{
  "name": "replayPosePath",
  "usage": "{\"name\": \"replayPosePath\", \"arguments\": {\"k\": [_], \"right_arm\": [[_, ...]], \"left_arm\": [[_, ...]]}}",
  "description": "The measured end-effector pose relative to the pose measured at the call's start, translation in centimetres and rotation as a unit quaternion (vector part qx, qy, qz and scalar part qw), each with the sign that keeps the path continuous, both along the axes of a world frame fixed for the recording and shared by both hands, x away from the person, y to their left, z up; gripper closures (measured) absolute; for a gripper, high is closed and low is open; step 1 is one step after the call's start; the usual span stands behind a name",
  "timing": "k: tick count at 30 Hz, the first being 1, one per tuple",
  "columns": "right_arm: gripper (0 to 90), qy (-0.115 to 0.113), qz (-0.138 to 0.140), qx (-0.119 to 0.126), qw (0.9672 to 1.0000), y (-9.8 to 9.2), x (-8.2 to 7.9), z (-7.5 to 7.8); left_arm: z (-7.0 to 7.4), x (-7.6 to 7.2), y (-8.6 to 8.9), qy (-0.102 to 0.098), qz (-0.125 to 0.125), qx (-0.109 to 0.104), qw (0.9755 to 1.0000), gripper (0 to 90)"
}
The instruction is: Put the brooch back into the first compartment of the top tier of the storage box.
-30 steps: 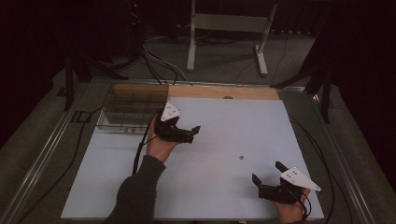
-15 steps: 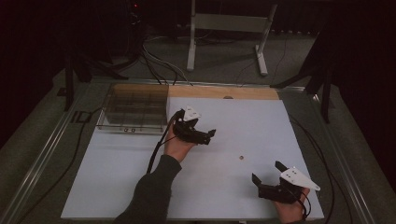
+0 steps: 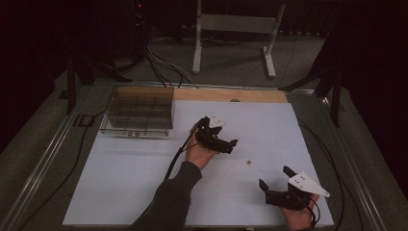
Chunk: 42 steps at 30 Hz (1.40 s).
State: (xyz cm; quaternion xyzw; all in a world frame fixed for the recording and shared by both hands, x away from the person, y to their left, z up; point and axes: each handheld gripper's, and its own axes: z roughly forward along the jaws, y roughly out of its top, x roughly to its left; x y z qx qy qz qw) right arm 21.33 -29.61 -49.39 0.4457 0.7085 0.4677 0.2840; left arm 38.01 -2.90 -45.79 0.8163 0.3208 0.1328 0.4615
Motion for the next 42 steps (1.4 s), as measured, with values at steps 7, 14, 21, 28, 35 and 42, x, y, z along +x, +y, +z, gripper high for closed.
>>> {"name": "replayPosePath", "arguments": {"k": [7,14,21,28,35,42], "right_arm": [[0.0,-0.002,0.0,-0.002,1.0,-0.1,0.0,0.1],[0.0,-0.004,0.0,-0.001,1.0,-0.2,-0.1,0.1],[0.0,-0.002,-0.002,0.001,1.0,-0.4,-0.1,0.2],[0.0,-0.002,-0.001,0.001,1.0,-0.4,-0.2,0.2],[0.0,-0.003,-0.003,0.005,1.0,-0.5,-0.2,0.3],[0.0,-0.004,-0.003,0.007,1.0,-0.6,-0.2,0.3]], "left_arm": [[-0.9,-0.1,-1.9,0.008,-0.016,0.009,0.9998,3.9],[-1.9,-0.3,-3.5,0.019,-0.027,0.014,0.9994,3.9],[-2.8,-0.5,-4.8,0.031,-0.038,0.024,0.9985,4.4],[-3.7,-0.9,-6.5,0.053,-0.058,0.042,0.996,7.9],[-4.3,-0.9,-8.0,0.079,-0.082,0.07,0.9911,31.5],[-5.1,-1.2,-8.6,0.089,-0.113,0.085,0.986,59.1]]}}
